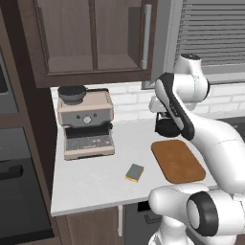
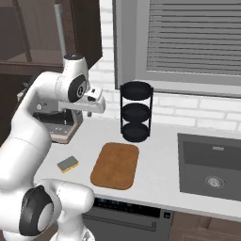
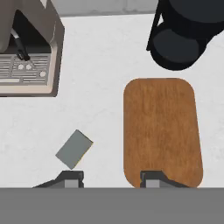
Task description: Pick up the sponge from the counter and clean the cutting board by briefly scrubbing or pressing down on the cutting board. Once finished, release the sponge.
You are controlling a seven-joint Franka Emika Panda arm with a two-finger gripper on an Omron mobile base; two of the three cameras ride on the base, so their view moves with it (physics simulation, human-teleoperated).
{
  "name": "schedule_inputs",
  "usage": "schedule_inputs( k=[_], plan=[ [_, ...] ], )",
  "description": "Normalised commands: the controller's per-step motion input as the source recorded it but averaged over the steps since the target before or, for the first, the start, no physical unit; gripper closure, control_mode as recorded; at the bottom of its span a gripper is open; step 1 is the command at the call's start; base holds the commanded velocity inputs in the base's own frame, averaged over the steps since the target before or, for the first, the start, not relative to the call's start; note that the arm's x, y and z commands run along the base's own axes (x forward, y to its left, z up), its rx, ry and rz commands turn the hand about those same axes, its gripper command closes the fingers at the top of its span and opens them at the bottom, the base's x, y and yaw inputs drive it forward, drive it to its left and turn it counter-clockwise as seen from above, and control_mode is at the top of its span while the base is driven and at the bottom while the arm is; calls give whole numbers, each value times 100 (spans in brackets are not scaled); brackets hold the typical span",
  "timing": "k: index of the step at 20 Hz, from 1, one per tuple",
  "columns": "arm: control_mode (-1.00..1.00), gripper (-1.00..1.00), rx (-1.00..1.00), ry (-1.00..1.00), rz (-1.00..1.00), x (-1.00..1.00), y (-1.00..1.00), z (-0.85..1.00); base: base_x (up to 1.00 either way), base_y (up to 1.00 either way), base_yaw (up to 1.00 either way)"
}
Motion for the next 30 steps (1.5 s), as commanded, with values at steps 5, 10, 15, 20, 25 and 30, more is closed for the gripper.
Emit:
schedule_inputs(
  k=[5,10,15,20,25,30],
  plan=[
    [-100,-100,1,0,-2,-38,3,-23,0,0,0],
    [-100,-100,5,5,-14,-38,37,-62,0,0,0],
    [-100,-100,0,7,-18,-9,56,-63,0,0,0],
    [-100,-100,0,5,-21,0,48,-52,0,0,0],
    [-100,-100,0,4,-11,6,25,-34,0,0,0],
    [-100,-100,0,7,-1,20,9,-27,0,0,0]
  ],
)
